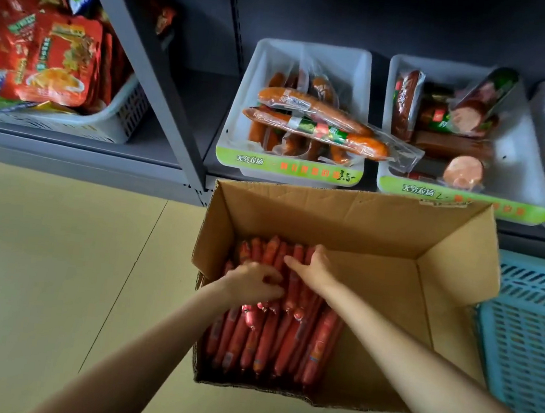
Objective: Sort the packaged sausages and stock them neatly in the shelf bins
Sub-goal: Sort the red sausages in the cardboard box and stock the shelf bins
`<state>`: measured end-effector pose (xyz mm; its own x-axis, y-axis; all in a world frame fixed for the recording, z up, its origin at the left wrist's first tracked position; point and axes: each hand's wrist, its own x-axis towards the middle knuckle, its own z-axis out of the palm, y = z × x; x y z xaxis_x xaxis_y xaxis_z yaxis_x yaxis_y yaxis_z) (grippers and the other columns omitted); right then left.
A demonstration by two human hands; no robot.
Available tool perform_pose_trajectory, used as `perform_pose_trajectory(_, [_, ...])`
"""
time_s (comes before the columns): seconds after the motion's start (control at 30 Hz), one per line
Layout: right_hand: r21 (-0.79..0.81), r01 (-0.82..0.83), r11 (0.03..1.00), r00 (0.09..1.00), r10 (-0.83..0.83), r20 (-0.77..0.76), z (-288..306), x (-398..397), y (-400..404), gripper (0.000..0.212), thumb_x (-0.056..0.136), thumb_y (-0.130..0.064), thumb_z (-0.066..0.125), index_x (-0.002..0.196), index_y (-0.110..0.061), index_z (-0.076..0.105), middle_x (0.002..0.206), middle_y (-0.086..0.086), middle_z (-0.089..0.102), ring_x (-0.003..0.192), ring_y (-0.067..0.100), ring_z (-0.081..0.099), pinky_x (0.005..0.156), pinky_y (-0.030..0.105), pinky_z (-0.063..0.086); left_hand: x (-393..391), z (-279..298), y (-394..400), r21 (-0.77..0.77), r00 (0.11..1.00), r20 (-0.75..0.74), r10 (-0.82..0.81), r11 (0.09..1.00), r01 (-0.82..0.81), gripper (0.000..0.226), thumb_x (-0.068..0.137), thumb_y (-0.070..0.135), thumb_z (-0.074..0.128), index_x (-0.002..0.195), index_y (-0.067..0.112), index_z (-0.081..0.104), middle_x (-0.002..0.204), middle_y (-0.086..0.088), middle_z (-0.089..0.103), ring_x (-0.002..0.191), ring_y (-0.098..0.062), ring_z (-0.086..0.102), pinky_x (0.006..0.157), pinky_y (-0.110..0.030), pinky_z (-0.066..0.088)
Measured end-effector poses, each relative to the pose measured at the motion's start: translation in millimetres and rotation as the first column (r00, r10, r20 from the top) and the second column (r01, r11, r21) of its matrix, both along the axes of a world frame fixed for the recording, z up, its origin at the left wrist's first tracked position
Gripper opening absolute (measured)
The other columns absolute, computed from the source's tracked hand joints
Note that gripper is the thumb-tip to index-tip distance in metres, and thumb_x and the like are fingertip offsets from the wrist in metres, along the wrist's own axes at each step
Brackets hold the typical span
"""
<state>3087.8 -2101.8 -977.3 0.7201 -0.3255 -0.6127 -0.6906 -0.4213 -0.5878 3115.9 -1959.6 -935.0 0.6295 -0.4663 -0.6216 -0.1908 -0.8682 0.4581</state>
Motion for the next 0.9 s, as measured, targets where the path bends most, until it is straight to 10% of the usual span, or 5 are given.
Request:
perform_pose_trajectory(0.1, [-0.057,-0.070,0.996,0.997,0.068,-0.036,-8.3,3.8,4.2,0.087,0.077,-0.053,0.069,0.136,-0.002,0.030,0.139,0.018,0.044,0.128,0.034,0.043,0.104,0.041,0.037,10.2,-5.3,-5.1,-0.094,0.945,0.019,0.326,0.942,-0.323,0.037,0.090,0.022,0.054,0.124,0.008,0.053,0.126,-0.017,0.054,0.120,-0.031,0.050,0.094,-0.029,0.040])
perform_pose_trajectory(0.27, [0.023,-0.147,0.989,0.986,0.149,-0.069,-61.4,14.0,-10.9,0.120,0.035,-0.072,0.058,0.137,-0.013,0.038,0.134,0.015,0.050,0.123,0.033,0.050,0.102,0.044,0.042,12.1,-27.4,-27.5,0.183,0.933,0.033,0.358,0.916,-0.358,0.075,0.091,0.038,0.051,0.146,0.006,0.010,0.142,-0.027,0.024,0.130,-0.044,0.034,0.110,-0.044,0.029])
perform_pose_trajectory(0.43, [0.014,-0.284,0.959,0.941,0.281,-0.187,-3.4,-3.1,-9.1,0.090,0.076,-0.024,0.073,0.147,-0.010,0.020,0.145,0.012,0.036,0.132,0.026,0.038,0.109,0.032,0.033,21.9,-37.3,-26.2,0.255,0.943,0.002,0.333,0.912,-0.323,0.094,0.081,0.050,0.063,0.145,0.006,0.010,0.145,-0.022,0.029,0.134,-0.040,0.031,0.110,-0.047,0.030])
perform_pose_trajectory(0.67, [-0.013,-0.465,0.885,0.861,0.448,-0.240,1.0,-13.6,-14.6,0.100,0.081,-0.027,0.068,0.152,-0.026,-0.003,0.159,0.008,0.007,0.145,0.032,0.007,0.118,0.038,0.015,32.4,-26.7,-5.2,0.068,0.951,-0.066,0.303,0.952,-0.299,0.084,0.075,0.020,0.075,0.143,0.014,0.027,0.136,-0.009,0.046,0.123,-0.025,0.048,0.098,-0.028,0.041])
perform_pose_trajectory(0.9, [0.073,-0.342,0.937,0.921,0.349,-0.173,6.4,-5.1,-2.0,0.091,0.077,-0.055,0.067,0.146,-0.014,0.025,0.151,0.012,0.031,0.138,0.029,0.030,0.115,0.038,0.024,17.1,-25.2,-11.6,0.373,0.989,0.131,0.071,0.920,-0.116,0.094,0.074,0.032,0.076,0.142,0.024,0.012,0.135,-0.016,0.029,0.125,-0.035,0.039,0.096,-0.045,0.043])
